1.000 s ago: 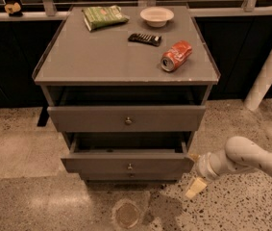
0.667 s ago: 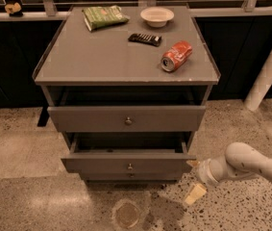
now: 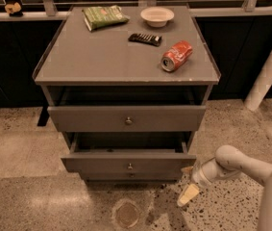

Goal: Close middle drawer

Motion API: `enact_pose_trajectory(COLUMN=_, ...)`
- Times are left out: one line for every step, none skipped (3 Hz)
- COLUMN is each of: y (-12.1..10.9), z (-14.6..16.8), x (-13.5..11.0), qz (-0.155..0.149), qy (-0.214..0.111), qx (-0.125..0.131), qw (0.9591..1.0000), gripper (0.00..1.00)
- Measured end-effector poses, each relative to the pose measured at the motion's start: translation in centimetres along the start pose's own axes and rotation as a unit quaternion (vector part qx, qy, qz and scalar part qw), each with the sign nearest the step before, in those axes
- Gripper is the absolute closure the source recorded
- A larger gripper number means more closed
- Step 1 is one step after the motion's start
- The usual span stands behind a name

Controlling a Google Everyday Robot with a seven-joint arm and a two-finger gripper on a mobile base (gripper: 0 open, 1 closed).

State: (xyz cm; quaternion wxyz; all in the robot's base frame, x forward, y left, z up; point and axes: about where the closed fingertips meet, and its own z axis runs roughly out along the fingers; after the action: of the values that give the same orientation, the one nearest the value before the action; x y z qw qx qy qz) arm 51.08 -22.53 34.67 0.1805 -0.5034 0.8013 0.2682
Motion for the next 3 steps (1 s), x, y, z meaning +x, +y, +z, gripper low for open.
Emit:
enact_pose_trajectory(y=-4.1, z=1.4, x=-0.5, qz=0.011, qy=-0.014, qx=0.017, qw=0.9997, gripper=0.0)
enact_pose_trajectory(y=-7.5, z=2.0, x=-1.9, qz=0.018, qy=-0.032, qx=0.045, qw=0.9983, gripper=0.0)
enact_pose_trajectory(y=-10.2, z=0.8, x=-3.5, qz=0.01, qy=-0.049, qx=0.082, qw=0.9954, gripper=0.0)
